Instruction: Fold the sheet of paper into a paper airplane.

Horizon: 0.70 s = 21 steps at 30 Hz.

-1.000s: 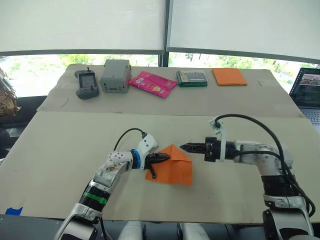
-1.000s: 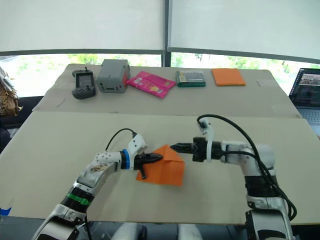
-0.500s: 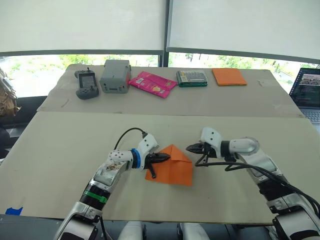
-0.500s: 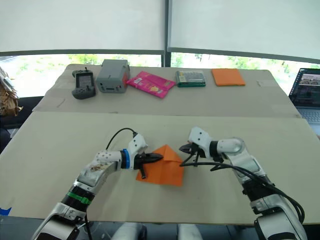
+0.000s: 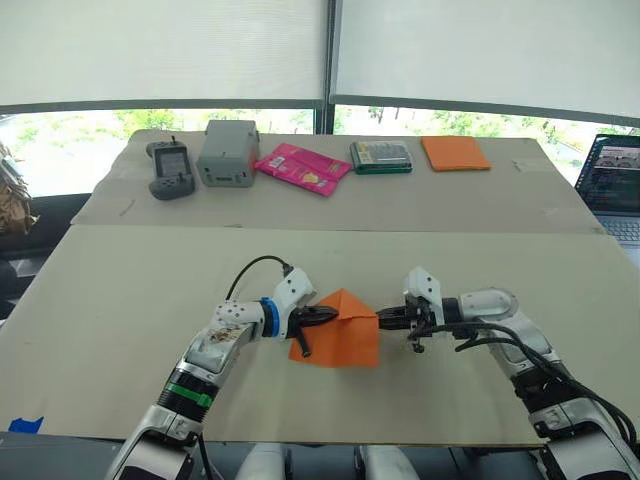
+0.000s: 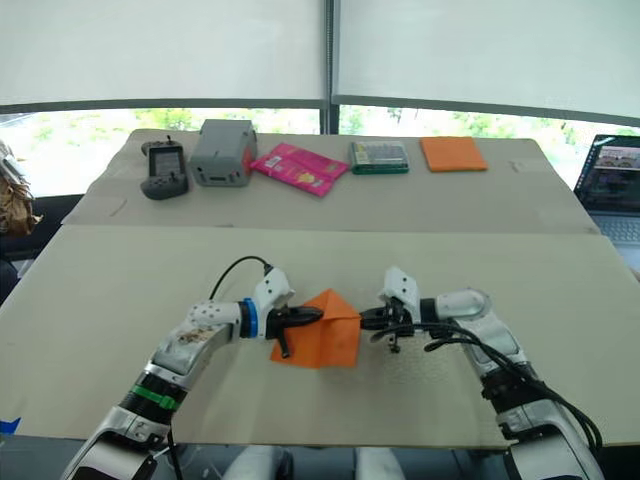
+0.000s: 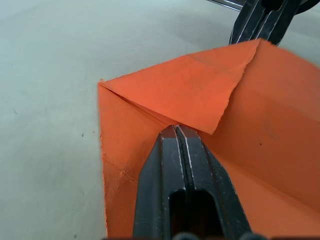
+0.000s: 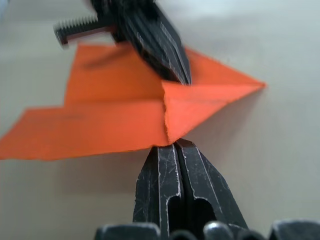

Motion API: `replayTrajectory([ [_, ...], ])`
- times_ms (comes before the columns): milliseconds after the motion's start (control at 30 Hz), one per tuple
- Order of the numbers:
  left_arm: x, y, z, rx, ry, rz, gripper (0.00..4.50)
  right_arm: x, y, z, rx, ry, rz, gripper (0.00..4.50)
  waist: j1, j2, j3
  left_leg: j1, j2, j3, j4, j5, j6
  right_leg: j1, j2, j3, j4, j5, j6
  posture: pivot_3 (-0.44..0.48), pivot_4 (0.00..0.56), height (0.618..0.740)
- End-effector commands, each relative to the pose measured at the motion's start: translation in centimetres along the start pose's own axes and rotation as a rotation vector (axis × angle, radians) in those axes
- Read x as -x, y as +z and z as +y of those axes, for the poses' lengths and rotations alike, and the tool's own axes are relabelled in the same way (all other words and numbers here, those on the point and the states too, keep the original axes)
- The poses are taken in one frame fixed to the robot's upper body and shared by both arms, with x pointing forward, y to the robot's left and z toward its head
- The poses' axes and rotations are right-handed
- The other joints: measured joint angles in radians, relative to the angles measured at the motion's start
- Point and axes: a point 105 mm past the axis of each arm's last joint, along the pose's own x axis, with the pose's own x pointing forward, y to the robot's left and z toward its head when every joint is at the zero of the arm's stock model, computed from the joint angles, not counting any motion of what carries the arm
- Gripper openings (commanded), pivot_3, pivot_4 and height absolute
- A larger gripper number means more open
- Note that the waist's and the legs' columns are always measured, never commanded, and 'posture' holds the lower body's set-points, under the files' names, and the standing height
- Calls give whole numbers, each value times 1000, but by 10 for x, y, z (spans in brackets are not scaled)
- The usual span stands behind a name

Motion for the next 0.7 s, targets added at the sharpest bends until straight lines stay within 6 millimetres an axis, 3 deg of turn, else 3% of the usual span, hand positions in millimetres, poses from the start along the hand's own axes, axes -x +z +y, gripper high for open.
replayTrajectory([
  [33,1,-25,-3,47,3,86,0,-1,31,-2,3,-36,-121,40,0,0,0,0,0,0,0,0,0,0,0,0,0,0,0,0,150,740],
  [200,-2,-23,-4,43,-2,84,0,-15,33,7,-10,-46,-135,40,1,0,0,0,0,0,-1,0,0,-1,0,0,0,0,0,0,150,740],
  [467,-5,-22,-6,37,-15,84,0,-21,23,4,-18,-95,-104,40,1,0,0,0,-1,0,0,0,0,-1,-1,0,0,0,0,0,150,740],
  [700,11,-33,3,55,27,112,0,-36,20,1,-24,-112,-111,40,-5,0,0,0,-1,0,-1,0,0,-1,0,0,0,0,0,0,150,740],
])
